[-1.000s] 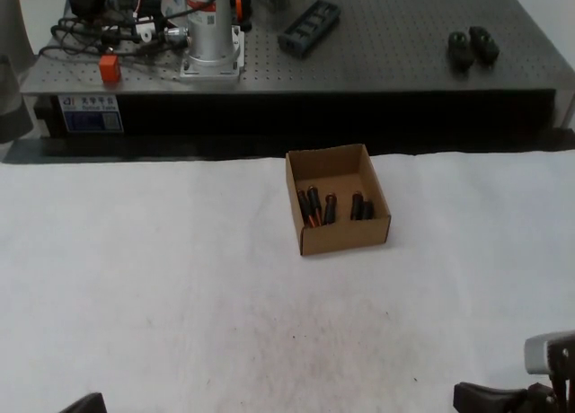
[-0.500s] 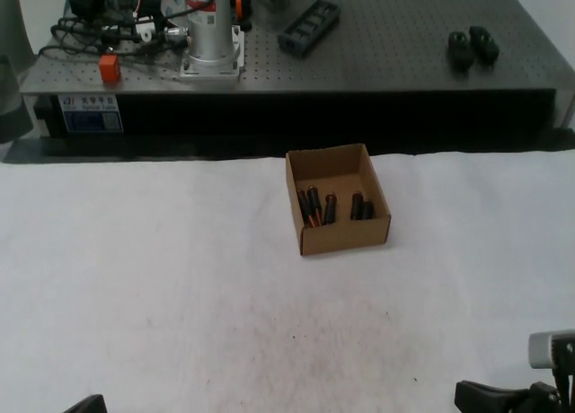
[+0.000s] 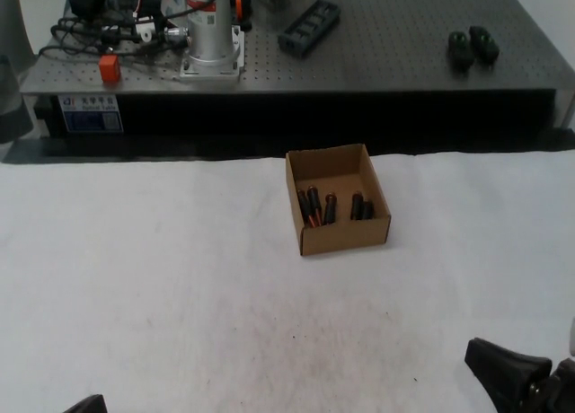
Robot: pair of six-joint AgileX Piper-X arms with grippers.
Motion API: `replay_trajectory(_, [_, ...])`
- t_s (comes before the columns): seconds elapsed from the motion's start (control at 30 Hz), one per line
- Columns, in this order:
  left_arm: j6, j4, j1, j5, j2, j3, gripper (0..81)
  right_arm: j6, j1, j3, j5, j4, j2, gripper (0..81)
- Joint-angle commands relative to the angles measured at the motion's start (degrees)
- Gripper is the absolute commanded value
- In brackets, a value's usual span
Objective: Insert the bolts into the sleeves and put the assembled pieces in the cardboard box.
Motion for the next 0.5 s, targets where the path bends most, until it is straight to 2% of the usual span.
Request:
replay_trajectory(0.0, [0.73,-1.05,-0.08,-0.51,-0.49,-0.13,0.6,0.08,-0.17,-0.57,-0.01,-0.63,-1.42,0.8])
replay_trajectory(0.47, [0.73,-1.05,-0.08,-0.51,-0.49,-0.13,0.6,0.08,-0.17,-0.57,-0.01,-0.42,-2.31,0.8])
